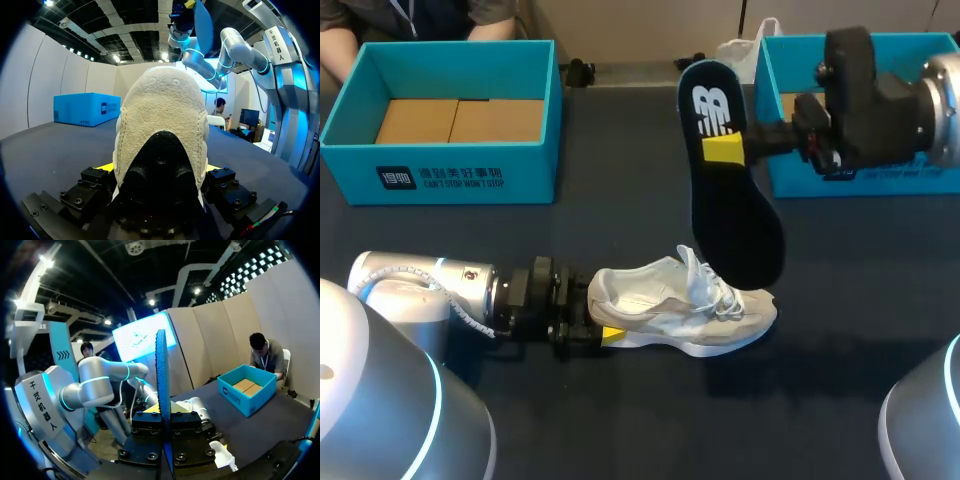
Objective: Take the shoe out of the shoebox, open the shoe tongue, remove and reinsert the insole, then place the shoe into the shoebox
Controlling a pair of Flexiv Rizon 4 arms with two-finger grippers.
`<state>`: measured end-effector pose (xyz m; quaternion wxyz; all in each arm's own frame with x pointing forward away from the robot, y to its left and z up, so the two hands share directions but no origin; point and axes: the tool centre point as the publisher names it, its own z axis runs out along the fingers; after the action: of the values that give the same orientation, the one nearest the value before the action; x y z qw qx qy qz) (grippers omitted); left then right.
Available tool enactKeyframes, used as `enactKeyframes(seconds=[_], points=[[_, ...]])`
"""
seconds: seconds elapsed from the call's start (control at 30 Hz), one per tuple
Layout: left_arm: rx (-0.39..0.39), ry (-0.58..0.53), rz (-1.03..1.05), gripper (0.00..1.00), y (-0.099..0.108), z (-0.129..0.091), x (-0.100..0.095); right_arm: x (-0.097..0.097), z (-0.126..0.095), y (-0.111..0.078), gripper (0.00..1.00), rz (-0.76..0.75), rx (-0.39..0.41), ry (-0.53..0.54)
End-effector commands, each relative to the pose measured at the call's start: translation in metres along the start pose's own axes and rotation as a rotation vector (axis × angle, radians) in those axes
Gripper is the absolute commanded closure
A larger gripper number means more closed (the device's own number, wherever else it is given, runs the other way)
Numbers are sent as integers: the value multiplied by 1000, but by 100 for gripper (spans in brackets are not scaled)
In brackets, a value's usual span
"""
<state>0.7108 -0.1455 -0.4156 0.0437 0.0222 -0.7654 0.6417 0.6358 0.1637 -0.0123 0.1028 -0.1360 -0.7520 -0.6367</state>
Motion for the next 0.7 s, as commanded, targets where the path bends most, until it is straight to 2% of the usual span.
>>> enactKeyframes(seconds=[0.03, 0.5, 0.53, 0.57, 0.6, 0.63, 0.7], points=[[-1, -2, 0, 100, -1, 1, 1, 8, -11, -5, 100, -2, -7, 7], [-1, -2, 0, 100, -1, 1, 1, 8, -14, -8, 100, 4, -16, 14], [-4, -1, 2, 74, 0, 1, 0, 8, -14, -8, 100, 4, -16, 14], [-9, -8, 7, 28, 1, 1, 0, 8, -14, -8, 100, 4, -16, 14], [-9, 1, 4, 5, 2, 0, 0, 8, -14, -8, 100, 4, -16, 14], [-10, -1, 6, 0, 2, 0, 0, 8, -14, -8, 100, 4, -16, 14], [-14, 1, 4, 0, 2, -2, 1, 8, -14, -8, 100, 4, -16, 14]])
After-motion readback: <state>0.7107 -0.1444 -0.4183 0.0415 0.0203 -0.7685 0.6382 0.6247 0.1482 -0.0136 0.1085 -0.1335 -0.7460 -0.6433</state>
